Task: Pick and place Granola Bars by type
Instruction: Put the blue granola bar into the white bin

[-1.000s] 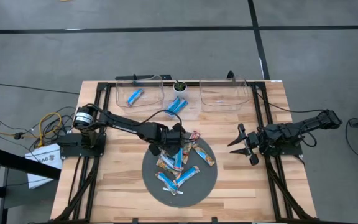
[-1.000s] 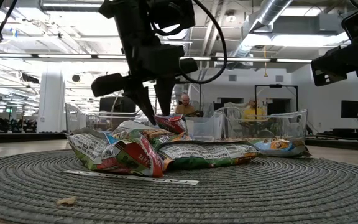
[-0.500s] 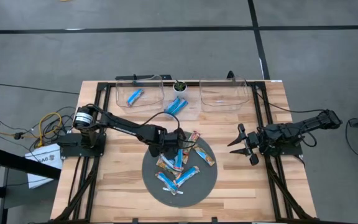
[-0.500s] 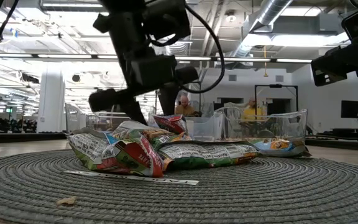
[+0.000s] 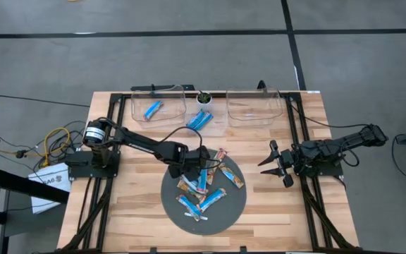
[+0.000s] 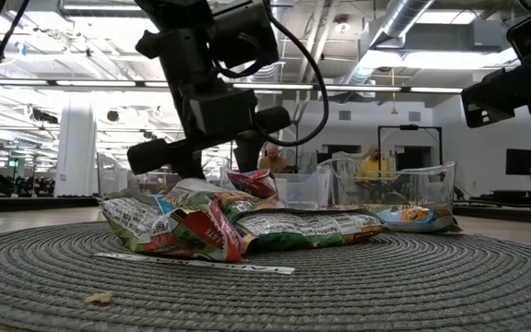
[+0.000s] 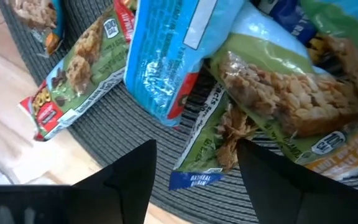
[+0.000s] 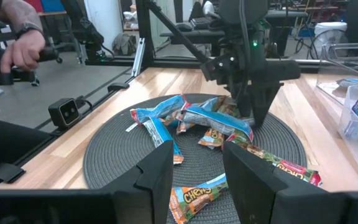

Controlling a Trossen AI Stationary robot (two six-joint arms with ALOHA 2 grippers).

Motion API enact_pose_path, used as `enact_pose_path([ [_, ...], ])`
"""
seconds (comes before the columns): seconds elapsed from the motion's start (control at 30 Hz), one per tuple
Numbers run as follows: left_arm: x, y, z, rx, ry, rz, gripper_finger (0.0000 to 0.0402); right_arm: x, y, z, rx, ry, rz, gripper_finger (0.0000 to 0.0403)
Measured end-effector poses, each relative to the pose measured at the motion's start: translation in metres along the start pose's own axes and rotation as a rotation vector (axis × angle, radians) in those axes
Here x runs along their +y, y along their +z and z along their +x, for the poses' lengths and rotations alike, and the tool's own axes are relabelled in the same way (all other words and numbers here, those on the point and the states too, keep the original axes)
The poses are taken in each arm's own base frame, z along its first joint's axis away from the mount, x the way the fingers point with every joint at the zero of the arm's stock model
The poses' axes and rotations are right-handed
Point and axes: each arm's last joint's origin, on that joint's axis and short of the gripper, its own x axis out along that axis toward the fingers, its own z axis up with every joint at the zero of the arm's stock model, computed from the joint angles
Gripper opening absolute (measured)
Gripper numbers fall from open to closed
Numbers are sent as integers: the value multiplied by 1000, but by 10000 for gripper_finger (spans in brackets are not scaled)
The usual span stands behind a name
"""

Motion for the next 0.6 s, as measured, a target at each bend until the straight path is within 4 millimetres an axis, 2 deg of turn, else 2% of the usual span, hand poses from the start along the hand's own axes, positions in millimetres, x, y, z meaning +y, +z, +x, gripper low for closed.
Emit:
enact_pose_path([
  [0.17,0,0,0,-11,-12,-19,219,0,0,0,0,0,0,134],
  [0.27,-1,-2,1,-17,-28,-49,206,0,0,0,0,0,0,133],
  [0.6,-2,-2,1,-37,-51,-104,99,0,0,0,0,0,0,133],
])
